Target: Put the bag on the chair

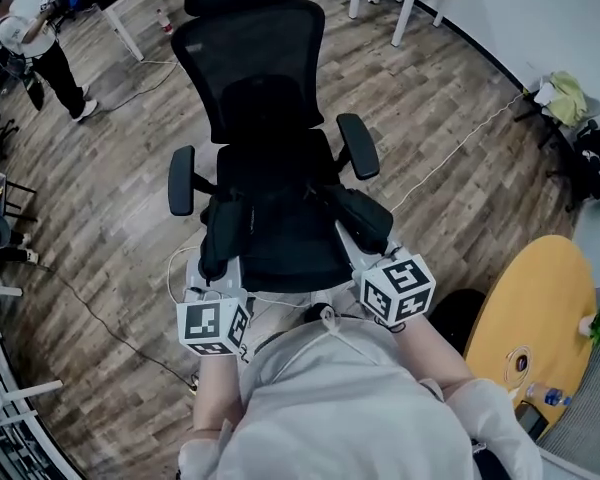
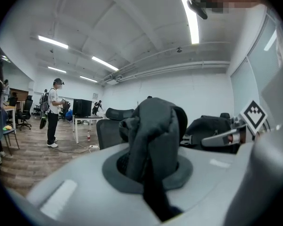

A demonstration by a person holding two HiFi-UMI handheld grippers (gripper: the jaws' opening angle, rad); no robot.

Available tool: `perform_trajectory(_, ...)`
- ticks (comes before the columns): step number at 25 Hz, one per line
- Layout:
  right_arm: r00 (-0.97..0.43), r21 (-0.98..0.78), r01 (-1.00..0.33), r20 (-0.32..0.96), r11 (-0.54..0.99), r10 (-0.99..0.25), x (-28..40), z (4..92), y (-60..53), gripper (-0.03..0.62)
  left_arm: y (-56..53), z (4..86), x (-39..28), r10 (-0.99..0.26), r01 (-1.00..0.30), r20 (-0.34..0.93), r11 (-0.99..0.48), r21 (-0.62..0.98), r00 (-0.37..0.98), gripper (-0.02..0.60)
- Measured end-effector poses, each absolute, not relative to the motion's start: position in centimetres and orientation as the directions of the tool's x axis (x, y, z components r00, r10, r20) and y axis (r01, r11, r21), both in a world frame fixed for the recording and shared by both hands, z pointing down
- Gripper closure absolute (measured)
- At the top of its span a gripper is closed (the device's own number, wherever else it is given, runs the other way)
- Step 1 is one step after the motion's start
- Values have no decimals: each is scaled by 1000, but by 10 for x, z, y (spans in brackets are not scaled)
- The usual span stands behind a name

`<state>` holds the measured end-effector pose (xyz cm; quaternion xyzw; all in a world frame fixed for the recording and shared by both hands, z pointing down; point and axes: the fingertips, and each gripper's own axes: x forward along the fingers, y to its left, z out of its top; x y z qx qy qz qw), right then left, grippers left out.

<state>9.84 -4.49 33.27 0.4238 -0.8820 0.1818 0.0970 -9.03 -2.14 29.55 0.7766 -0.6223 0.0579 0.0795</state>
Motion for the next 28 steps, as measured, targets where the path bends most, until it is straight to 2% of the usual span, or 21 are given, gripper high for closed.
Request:
perform_trajectory(10,-639,-259,-768,383,587,-667,102,358,-139,568,-118,329,-88,-947,-981,256,-181,70,193,551)
perform_trajectory(28,-535,-273,-844,500,462,-681,23,427,-314,568,-308,408,-173,-881,-958,377,-246,150,286,551)
